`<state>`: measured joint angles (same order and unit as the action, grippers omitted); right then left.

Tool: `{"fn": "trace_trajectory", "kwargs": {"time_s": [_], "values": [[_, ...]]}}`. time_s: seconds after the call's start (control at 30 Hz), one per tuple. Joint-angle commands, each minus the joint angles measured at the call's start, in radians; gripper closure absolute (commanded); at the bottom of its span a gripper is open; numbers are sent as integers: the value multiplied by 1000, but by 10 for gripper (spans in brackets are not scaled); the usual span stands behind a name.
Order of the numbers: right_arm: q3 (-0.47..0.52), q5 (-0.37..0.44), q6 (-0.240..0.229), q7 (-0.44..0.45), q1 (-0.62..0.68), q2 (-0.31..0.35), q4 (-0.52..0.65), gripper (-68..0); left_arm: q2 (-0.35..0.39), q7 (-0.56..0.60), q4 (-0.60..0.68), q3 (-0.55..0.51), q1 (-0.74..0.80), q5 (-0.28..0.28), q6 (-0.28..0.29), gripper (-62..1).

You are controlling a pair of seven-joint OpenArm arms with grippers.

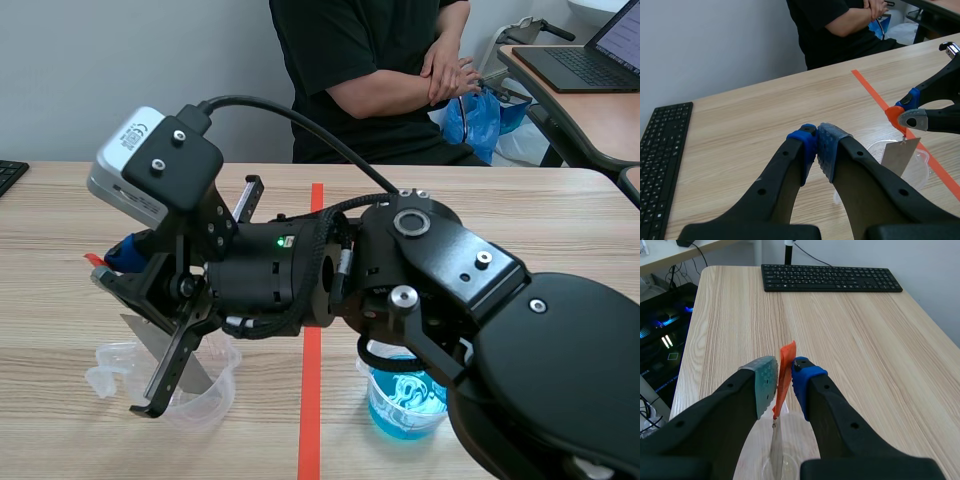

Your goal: Do the redox reaction experiment.

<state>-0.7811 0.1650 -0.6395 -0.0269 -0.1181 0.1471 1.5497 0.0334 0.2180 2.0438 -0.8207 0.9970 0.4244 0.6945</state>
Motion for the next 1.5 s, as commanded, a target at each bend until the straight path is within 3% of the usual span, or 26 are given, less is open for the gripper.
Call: {"fn": "trace_trajectory", "kwargs": {"time_s": [0.0, 0.13, 0.4, 0.53, 0.7, 0.87, 1.07, 1.3, 1.47], "values": [[1, 14, 3, 16, -12, 5, 6, -120, -5, 18, 4, -6, 0, 14, 2, -42], [1, 14, -10, 31, -12, 16, 6, -182, -5, 18, 4, -6, -1, 14, 2, -42], [-24, 14, -19, 100, -12, 42, 6, -376, -5, 18, 4, -6, -3, 14, 2, -42], [-58, 14, -19, 155, -12, 60, 7, -488, -5, 18, 4, -6, -3, 14, 2, -42], [-79, 14, -18, 225, -12, 87, 7, -679, -5, 18, 4, -6, -3, 14, 2, -43], [-78, 19, -18, 279, -12, 134, 8, -679, -5, 18, 4, -6, -3, 14, 2, -42], [-37, 92, -14, 289, 2, 219, 54, -679, -2, 18, 4, -6, -3, 13, 2, -42], [135, 140, -14, 284, 70, 324, 164, -679, -1, 18, 4, -6, -3, 13, 2, -42], [315, 189, -11, 275, 154, 359, 216, -679, 4, 17, 4, -6, -3, 13, 2, -42]]}}
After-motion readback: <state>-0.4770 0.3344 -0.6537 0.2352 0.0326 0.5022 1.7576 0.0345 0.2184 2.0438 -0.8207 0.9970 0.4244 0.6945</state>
